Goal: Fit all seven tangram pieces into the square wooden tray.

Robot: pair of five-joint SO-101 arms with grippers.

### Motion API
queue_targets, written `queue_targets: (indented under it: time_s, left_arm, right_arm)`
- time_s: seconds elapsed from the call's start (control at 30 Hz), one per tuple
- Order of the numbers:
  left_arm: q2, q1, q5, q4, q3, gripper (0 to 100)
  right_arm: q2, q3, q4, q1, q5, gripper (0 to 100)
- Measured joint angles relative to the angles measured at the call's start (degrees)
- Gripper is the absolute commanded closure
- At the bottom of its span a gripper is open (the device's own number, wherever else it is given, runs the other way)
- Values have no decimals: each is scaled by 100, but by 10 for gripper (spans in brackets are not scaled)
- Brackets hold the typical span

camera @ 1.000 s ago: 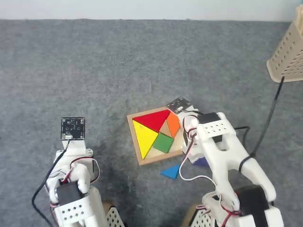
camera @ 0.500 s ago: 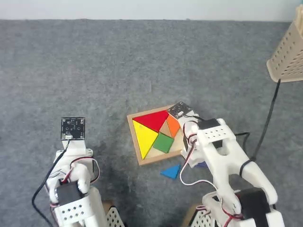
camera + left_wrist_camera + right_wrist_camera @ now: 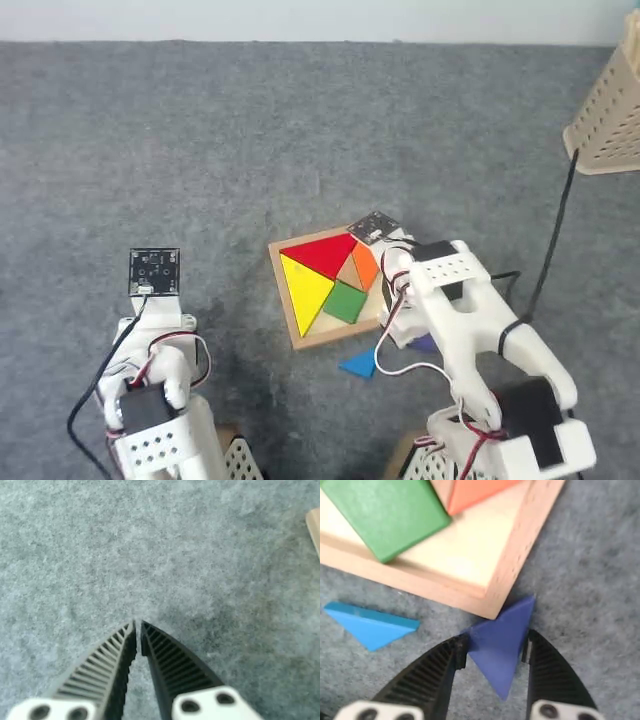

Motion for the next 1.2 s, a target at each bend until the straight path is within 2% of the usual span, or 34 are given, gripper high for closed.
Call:
queue_targets:
  time_s: [0.17,0.67,0.83,1.03,1.2]
  left_arm:
    - [0,0,0,0,0,987]
    - [0,0,0,0,0,987]
    - [0,0,0,0,0,987]
    - [0,0,0,0,0,987]
    - [0,0,0,0,0,987]
  right_arm:
    - [9,-9,0,79,-26,994]
    - [343,-800,-105,1820,-167,989]
    - [396,-1002,-114,1916,-167,972]
    - [396,-1020,-114,1934,-158,846]
    - [273,-993,-114,1960,-158,841]
